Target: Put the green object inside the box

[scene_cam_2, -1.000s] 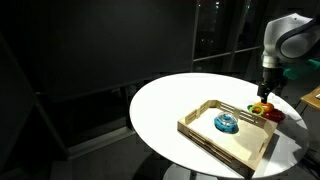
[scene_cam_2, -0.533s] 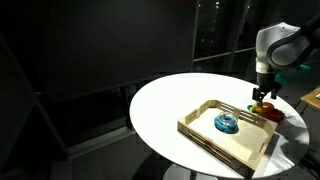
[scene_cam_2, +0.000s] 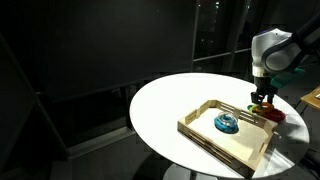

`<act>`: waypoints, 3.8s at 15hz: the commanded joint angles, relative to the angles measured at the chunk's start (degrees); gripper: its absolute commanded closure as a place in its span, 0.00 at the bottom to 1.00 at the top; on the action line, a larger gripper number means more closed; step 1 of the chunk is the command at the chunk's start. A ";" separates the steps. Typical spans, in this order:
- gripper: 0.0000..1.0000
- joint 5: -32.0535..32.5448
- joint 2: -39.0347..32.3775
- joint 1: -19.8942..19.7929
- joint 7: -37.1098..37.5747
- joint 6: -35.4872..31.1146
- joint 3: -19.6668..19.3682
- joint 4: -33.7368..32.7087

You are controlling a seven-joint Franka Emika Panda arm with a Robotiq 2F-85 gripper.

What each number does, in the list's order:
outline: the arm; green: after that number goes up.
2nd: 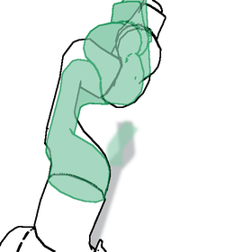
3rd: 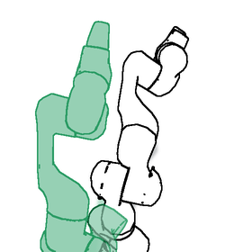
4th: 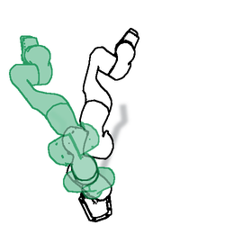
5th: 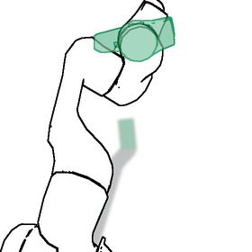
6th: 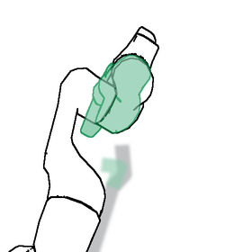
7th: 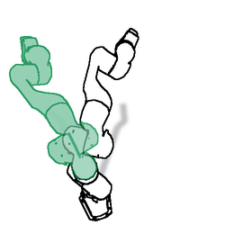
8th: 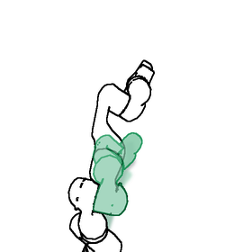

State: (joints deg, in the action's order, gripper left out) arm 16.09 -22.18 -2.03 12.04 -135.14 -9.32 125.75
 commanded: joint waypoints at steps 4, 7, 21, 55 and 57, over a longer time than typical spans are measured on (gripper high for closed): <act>0.37 1.45 -1.53 1.19 1.66 1.31 -1.15 -2.24; 0.48 1.46 -1.43 1.42 1.72 1.33 -1.18 -2.28; 0.93 0.87 -0.66 1.32 1.37 1.54 -1.11 -2.45; 0.94 -29.52 8.13 -2.36 -23.02 8.97 8.38 -1.17; 0.94 -30.22 7.51 -2.27 -23.64 8.87 8.90 -1.36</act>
State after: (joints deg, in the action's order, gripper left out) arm -12.12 -14.26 -3.49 -9.30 -127.10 -1.55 124.67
